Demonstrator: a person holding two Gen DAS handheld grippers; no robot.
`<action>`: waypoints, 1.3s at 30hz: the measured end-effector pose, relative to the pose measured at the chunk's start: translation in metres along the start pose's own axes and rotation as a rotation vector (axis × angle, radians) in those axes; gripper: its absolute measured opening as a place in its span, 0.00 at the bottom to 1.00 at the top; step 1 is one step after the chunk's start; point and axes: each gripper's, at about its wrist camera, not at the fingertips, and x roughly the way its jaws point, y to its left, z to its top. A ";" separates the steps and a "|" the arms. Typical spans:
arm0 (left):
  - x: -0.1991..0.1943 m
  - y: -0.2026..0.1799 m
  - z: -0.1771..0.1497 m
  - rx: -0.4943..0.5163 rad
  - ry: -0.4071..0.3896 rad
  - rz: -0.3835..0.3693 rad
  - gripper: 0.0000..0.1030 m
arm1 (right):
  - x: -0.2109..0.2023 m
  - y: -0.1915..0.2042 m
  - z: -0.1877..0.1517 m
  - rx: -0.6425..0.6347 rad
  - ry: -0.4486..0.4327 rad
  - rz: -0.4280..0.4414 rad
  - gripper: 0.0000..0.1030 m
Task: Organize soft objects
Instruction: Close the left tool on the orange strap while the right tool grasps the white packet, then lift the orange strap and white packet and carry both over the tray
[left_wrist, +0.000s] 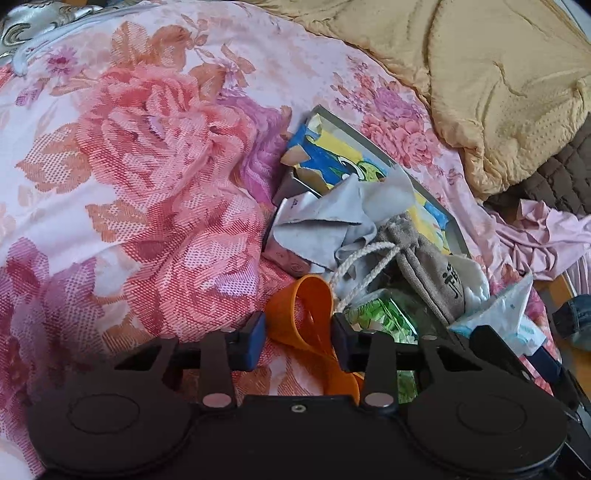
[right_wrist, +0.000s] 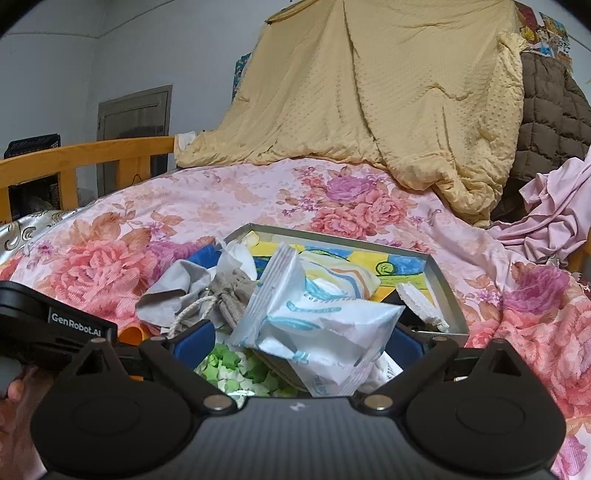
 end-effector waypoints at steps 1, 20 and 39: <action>0.001 -0.001 -0.001 0.012 0.001 0.001 0.38 | 0.000 0.001 0.000 -0.002 -0.001 0.000 0.94; -0.001 -0.023 -0.008 0.199 -0.044 -0.039 0.25 | 0.000 -0.001 0.001 0.021 0.011 0.029 0.72; -0.006 -0.017 0.000 0.180 -0.045 -0.062 0.20 | -0.001 -0.001 0.002 0.054 0.013 0.087 0.34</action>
